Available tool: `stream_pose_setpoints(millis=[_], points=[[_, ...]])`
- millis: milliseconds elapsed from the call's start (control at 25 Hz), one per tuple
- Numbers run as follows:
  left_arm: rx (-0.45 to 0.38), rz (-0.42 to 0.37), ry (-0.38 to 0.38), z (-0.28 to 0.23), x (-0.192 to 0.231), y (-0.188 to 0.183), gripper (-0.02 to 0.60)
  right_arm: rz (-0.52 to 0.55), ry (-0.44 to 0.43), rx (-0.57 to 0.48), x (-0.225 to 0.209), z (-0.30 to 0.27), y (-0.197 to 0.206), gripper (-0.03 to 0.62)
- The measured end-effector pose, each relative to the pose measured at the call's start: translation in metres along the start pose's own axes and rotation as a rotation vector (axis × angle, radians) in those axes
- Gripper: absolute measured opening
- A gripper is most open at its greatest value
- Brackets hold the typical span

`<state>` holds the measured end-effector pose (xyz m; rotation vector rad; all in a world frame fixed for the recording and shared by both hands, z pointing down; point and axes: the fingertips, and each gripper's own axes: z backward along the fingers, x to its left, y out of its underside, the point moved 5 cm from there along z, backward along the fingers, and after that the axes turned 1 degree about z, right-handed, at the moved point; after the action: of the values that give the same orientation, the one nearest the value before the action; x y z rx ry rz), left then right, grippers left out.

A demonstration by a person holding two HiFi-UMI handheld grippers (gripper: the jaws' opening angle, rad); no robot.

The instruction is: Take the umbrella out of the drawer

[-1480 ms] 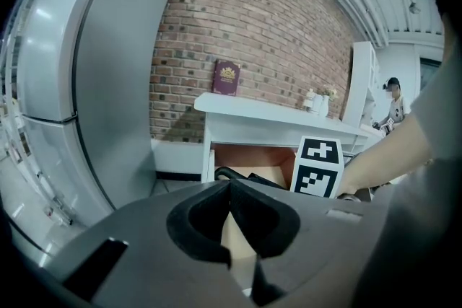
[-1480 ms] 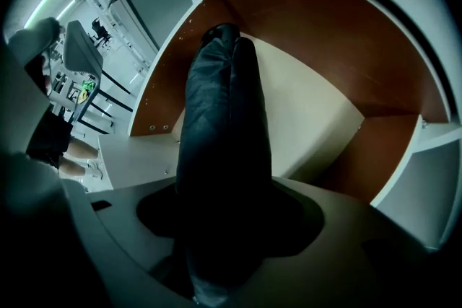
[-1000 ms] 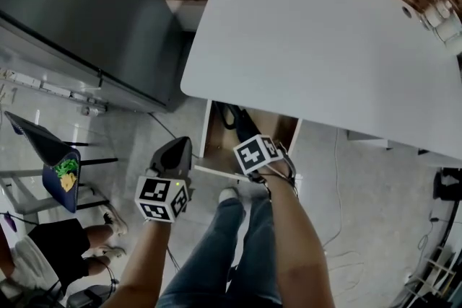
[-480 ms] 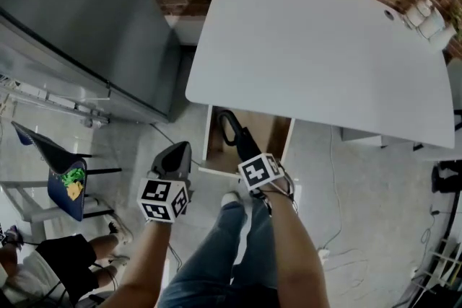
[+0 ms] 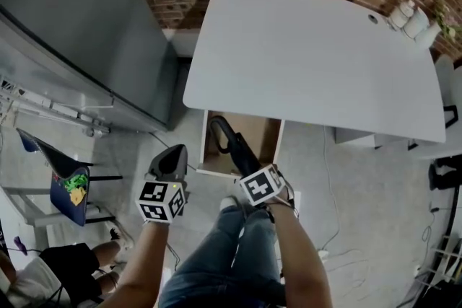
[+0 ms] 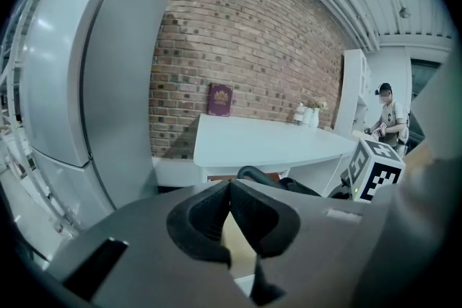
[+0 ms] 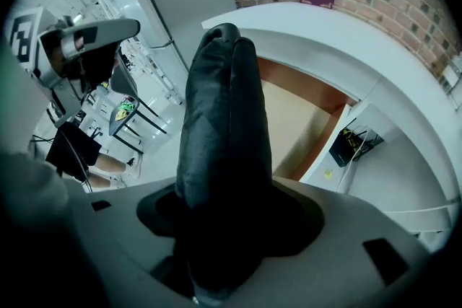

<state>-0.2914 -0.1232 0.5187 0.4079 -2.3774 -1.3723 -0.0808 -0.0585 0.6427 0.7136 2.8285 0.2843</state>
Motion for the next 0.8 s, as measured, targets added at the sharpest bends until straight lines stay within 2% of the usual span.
stream_pose_setpoints(millis=[320,600,800], points=[[-0.065,0.005,-0.015,0.017,-0.015,-0.028,-0.003,0.04,0.021,-0.173,-0.001,0.063,-0.017,0.249],[-0.151,-0.01,-0.016,0.035,-0.035,-0.069,-0.003,0.085,0.043,-0.307,-0.002,0.121,-0.032,0.25],[-0.218,-0.019,-0.018,0.049,-0.049,-0.099,-0.003,0.122,0.07,-0.443,-0.004,0.166,-0.049,0.25]])
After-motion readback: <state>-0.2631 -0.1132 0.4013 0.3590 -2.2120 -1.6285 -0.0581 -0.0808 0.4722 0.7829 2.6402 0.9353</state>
